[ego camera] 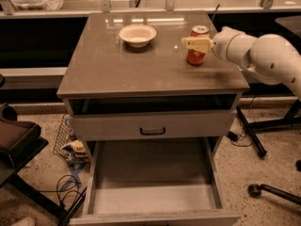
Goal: Place coke can into middle drawer
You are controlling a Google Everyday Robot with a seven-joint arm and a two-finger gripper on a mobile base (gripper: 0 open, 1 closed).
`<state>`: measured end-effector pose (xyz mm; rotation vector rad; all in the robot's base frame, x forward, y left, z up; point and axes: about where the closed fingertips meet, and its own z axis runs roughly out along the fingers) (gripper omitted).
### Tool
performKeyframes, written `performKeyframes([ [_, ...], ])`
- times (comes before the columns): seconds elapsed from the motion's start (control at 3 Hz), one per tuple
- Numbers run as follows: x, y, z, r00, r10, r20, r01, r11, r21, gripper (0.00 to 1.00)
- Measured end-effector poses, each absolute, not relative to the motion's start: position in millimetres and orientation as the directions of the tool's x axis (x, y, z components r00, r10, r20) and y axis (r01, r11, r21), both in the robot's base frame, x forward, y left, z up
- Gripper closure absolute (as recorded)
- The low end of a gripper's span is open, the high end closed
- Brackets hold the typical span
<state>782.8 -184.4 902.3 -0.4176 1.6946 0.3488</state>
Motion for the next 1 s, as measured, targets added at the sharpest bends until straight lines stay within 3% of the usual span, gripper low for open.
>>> performKeyframes([
  [0.67, 774.7, -168.4, 894.0, -0.111, -0.026, -0.993, -0.489, 0.872, 0.032, 0.6],
  [1.0, 775.9, -164.9, 894.3, -0.11, -0.031, -0.993, -0.493, 0.87, 0.028, 0.91],
])
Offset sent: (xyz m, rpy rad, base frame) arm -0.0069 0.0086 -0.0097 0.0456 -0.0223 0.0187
